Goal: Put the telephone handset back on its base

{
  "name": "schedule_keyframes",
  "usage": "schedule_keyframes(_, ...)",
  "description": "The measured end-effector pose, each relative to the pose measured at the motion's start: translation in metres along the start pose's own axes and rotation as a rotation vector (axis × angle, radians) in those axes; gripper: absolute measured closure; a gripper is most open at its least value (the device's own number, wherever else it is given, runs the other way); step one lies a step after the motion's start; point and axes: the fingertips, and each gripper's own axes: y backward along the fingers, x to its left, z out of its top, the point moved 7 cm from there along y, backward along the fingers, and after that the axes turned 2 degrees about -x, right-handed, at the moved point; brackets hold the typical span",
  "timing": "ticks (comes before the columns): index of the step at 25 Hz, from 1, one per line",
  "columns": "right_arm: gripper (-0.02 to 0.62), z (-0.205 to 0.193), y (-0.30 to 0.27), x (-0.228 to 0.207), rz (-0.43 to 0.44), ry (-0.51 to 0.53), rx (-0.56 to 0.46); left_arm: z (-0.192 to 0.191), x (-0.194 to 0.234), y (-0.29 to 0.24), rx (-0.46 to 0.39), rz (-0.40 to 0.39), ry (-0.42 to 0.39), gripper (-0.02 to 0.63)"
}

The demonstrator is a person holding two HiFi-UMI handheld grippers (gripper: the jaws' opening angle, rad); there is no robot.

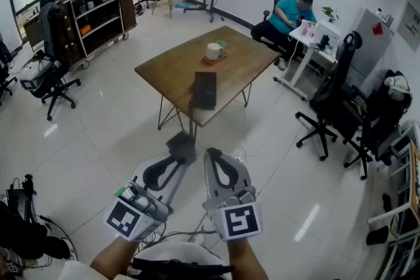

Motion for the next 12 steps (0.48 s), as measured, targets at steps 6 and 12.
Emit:
schedule_keyframes(6, 0.595, -0.002, 0.007, -0.019, 0.022, 0.001, -0.007, -0.010, -0.009, -0.016, 0.012, 0.019, -0.004, 0.543)
schedule_keyframes(12, 0.595, -0.006, 0.013, -0.034, 0.055, 0.003, -0.010, -0.017, -0.016, -0.029, 0.013, 0.047, -0.011, 0.543)
